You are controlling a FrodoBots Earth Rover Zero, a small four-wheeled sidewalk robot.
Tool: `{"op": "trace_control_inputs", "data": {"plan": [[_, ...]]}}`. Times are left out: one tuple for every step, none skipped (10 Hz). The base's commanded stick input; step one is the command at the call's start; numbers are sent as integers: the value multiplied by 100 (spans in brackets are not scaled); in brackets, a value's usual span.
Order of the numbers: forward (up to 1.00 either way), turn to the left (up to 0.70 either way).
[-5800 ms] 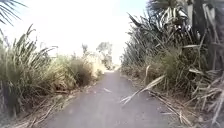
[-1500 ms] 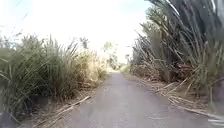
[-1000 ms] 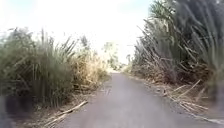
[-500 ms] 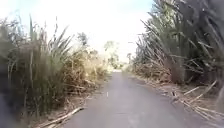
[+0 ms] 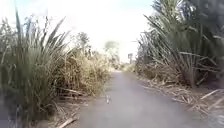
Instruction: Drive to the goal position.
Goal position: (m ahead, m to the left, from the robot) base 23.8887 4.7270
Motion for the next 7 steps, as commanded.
{"op": "trace_control_inputs", "data": {"plan": [[70,-36],[70,-36],[70,-36],[70,-36],[70,-36],[70,-36],[70,-36]]}}
